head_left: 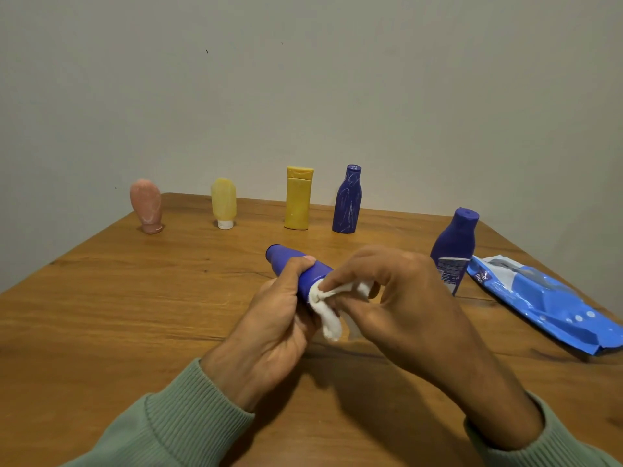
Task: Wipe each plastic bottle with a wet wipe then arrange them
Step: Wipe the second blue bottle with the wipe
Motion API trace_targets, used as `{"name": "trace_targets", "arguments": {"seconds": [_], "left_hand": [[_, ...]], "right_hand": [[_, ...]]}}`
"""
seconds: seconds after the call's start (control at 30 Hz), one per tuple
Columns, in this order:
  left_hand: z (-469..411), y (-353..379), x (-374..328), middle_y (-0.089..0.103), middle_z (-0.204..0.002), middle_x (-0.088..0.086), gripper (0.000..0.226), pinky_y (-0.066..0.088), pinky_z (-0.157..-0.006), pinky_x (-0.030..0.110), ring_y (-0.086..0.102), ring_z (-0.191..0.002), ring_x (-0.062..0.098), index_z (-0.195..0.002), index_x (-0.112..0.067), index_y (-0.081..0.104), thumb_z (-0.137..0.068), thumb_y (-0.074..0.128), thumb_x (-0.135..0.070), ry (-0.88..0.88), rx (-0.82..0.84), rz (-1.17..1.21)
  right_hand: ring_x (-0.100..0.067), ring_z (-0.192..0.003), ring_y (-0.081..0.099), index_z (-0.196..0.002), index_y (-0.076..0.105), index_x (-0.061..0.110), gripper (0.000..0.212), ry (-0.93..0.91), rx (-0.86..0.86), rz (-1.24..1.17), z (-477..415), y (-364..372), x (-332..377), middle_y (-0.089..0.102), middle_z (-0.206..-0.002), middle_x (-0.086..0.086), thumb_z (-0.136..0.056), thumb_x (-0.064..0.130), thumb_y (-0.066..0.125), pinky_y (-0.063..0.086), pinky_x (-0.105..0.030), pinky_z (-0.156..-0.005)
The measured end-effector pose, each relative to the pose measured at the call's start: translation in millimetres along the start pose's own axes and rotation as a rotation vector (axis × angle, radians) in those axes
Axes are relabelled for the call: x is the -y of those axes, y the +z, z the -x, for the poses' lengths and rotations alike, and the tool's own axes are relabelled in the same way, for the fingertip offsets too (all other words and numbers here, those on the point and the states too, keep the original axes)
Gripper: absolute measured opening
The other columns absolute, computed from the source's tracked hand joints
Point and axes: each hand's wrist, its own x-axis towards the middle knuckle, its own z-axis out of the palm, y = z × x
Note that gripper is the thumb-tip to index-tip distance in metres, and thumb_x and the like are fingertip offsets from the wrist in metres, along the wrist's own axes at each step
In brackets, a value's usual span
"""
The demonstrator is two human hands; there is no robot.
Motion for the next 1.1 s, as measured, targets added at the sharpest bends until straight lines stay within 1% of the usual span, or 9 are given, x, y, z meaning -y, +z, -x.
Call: {"name": "trace_targets", "arguments": {"seconds": [0.13, 0.3, 0.43, 0.57, 0.8, 0.9, 0.97, 1.07, 1.1], "left_hand": [[-1, 0, 0, 0.060, -0.069, 0.015, 0.017, 0.048, -0.045, 0.028, 0.053, -0.053, 0.018, -0.092, -0.001, 0.051, -0.092, 0.058, -0.017, 0.048, 0.008, -0.032], [-2, -11, 3, 0.066, -0.069, 0.002, 0.023, 0.055, -0.055, 0.022, 0.064, -0.057, 0.009, -0.087, -0.008, 0.059, -0.098, 0.049, -0.025, 0.043, 0.028, -0.071], [-2, -5, 2, 0.063, -0.085, 0.021, 0.041, 0.058, -0.056, 0.032, 0.063, -0.060, 0.020, -0.115, 0.006, 0.053, -0.086, 0.064, -0.021, 0.019, 0.003, -0.083], [-3, -2, 3, 0.056, -0.062, 0.014, 0.023, 0.044, -0.040, 0.029, 0.047, -0.046, 0.018, -0.101, -0.001, 0.047, -0.093, 0.058, -0.019, 0.028, -0.025, -0.054], [-3, -8, 5, 0.065, -0.104, 0.020, 0.040, 0.058, -0.076, 0.033, 0.067, -0.077, 0.019, -0.114, 0.000, 0.059, -0.084, 0.069, -0.025, -0.084, 0.027, -0.013], [0, -4, 2, 0.058, -0.112, 0.026, 0.057, 0.045, -0.103, 0.048, 0.060, -0.090, 0.028, -0.123, 0.004, 0.050, -0.078, 0.075, -0.018, -0.077, 0.016, 0.078], [-5, -4, 0, 0.057, -0.104, 0.024, 0.052, 0.050, -0.093, 0.046, 0.059, -0.085, 0.027, -0.119, 0.003, 0.050, -0.077, 0.073, -0.018, -0.036, -0.010, 0.086], [-3, -6, 3, 0.059, -0.107, 0.024, 0.093, 0.054, -0.086, 0.046, 0.063, -0.084, 0.028, -0.127, 0.006, 0.051, -0.051, 0.092, -0.030, -0.093, 0.008, 0.028], [-1, -4, 3, 0.062, -0.101, 0.022, 0.083, 0.056, -0.082, 0.043, 0.064, -0.079, 0.025, -0.123, 0.005, 0.054, -0.058, 0.090, -0.033, -0.091, 0.020, -0.011]], "right_hand": [[0.004, -0.075, 0.057, -0.087, 0.073, 0.023, 0.017, 0.018, -0.107, 0.065, 1, -1, -3, 0.067, -0.083, 0.010, -0.071, 0.018, 0.074, 0.044, -0.007, -0.061], [0.000, -0.077, 0.057, -0.090, 0.073, 0.023, 0.018, -0.035, 0.018, 0.014, 6, 8, 7, 0.066, -0.086, 0.009, -0.074, 0.015, 0.076, 0.047, -0.009, -0.065], [-0.001, -0.077, 0.057, -0.091, 0.073, 0.023, 0.015, 0.027, -0.002, 0.066, 5, 4, 3, 0.064, -0.086, 0.009, -0.076, 0.019, 0.074, 0.044, -0.011, -0.062], [0.001, -0.077, 0.056, -0.093, 0.072, 0.024, 0.016, 0.097, -0.042, 0.111, 1, -11, -4, 0.063, -0.086, 0.012, -0.077, 0.021, 0.072, 0.049, -0.014, -0.066], [0.001, -0.083, 0.056, -0.098, 0.069, 0.029, 0.016, 0.073, 0.135, 0.081, 3, -7, 12, 0.064, -0.091, 0.014, -0.083, 0.031, 0.065, 0.049, -0.016, -0.072], [-0.002, -0.083, 0.057, -0.097, 0.069, 0.028, 0.014, 0.102, 0.071, 0.148, 2, -7, 6, 0.065, -0.091, 0.010, -0.084, 0.030, 0.065, 0.051, -0.020, -0.072], [-0.003, -0.084, 0.057, -0.098, 0.069, 0.028, 0.014, 0.116, 0.061, 0.157, 2, -9, 5, 0.066, -0.092, 0.009, -0.084, 0.030, 0.064, 0.051, -0.023, -0.074], [0.000, -0.086, 0.055, -0.103, 0.068, 0.027, 0.017, 0.091, 0.165, 0.125, 3, -6, 11, 0.064, -0.095, 0.013, -0.087, 0.029, 0.062, 0.048, -0.015, -0.075], [0.001, -0.086, 0.055, -0.103, 0.068, 0.028, 0.017, 0.084, 0.169, 0.118, 3, -5, 12, 0.064, -0.094, 0.013, -0.087, 0.030, 0.063, 0.047, -0.014, -0.074]]}}
